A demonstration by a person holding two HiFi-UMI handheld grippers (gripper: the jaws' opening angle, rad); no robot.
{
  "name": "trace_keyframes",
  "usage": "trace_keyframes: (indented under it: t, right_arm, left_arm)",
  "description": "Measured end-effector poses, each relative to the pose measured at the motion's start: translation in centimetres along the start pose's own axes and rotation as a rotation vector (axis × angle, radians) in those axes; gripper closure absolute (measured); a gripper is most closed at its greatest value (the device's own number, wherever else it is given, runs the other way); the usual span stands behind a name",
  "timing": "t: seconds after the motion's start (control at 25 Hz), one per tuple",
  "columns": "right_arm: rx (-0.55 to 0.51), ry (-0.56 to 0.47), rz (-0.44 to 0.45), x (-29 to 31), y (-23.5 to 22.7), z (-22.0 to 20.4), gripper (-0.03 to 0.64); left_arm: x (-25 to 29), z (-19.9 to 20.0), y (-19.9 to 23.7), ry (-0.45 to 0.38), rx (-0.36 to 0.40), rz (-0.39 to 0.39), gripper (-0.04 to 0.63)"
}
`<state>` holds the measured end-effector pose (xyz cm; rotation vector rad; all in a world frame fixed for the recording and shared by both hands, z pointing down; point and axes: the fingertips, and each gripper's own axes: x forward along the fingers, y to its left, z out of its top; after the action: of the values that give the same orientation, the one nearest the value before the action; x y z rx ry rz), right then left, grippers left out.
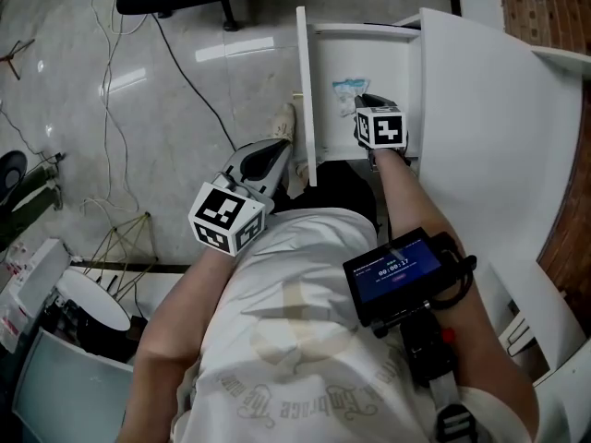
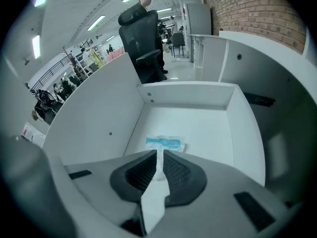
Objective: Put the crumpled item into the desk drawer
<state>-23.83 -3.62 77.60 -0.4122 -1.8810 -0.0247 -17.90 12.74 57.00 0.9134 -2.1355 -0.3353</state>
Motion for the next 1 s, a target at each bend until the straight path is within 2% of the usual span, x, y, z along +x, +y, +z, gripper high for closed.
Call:
trace_keyframes:
  t: [1.0]
  right_arm:
    - [0.114, -0.241, -0.038, -10.1, -0.2, 3.2, 0.588]
  left_arm:
    - [2.1, 4.5, -2.5, 0.014, 0.161, -0.171, 0.572]
